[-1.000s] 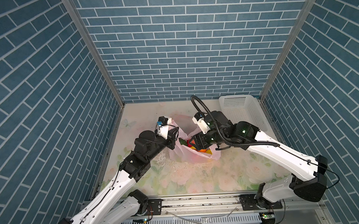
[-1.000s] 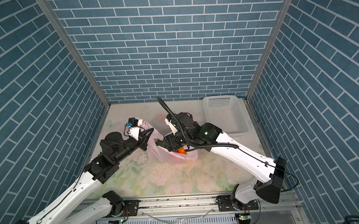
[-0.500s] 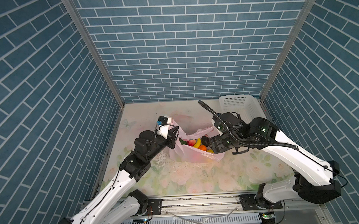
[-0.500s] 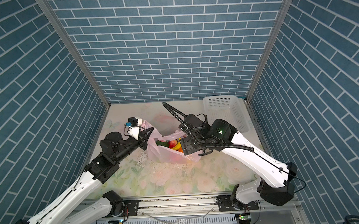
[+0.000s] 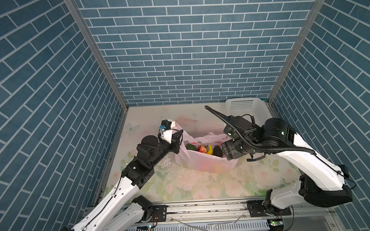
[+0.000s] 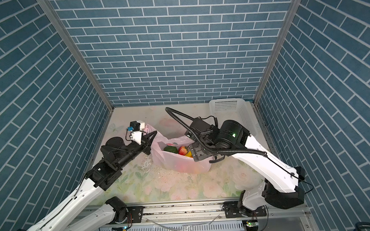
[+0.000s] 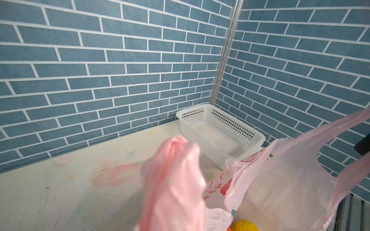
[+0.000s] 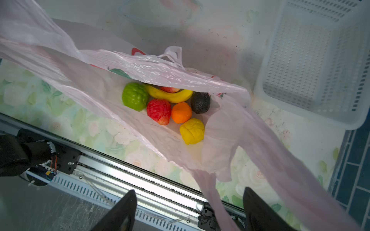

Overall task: Untie the knot of the plastic bag and take out the fruit
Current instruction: Open the plastic bag at the center of the table.

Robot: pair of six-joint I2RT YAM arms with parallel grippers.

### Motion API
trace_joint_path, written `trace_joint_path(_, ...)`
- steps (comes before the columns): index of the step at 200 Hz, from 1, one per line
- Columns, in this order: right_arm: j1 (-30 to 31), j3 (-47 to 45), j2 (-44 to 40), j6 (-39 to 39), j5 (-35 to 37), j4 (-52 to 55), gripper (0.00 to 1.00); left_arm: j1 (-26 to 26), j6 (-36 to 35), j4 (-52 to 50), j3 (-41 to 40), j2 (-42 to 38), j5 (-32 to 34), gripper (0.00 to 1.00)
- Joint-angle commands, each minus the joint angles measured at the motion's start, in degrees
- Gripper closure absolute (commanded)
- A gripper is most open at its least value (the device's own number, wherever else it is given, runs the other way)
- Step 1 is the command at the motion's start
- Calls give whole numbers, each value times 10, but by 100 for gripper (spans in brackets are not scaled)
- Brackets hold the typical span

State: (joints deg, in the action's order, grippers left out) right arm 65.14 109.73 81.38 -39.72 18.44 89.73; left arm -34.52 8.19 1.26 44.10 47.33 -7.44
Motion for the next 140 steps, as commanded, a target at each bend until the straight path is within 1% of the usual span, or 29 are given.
trace_joint_path(1,-1,-53,-26,-56,55,109,16,-3,-9,14,-1,-9,8,100)
trace_joint_path(25,0,-75,-73,-64,32,56,16,-3,-9,14,1,-9,5,100)
trace_joint_path(54,0,-39,-84,-75,54,103,16,-3,-11,12,2,-12,7,100)
trace_joint_path(68,0,-34,-95,-64,40,89,16,-3,-10,11,3,-12,6,100)
trace_joint_path(83,0,-9,-97,-44,17,58,16,-3,-9,12,4,-11,2,100)
trace_joint_path(93,0,13,-89,-29,-4,36,16,-3,-6,13,4,-12,1,100)
trace_joint_path(118,8,81,-35,22,-92,-37,16,-3,-1,18,3,-12,1,100)
trace_joint_path(140,17,147,27,62,-121,-75,17,-3,-1,16,6,-13,2,100)
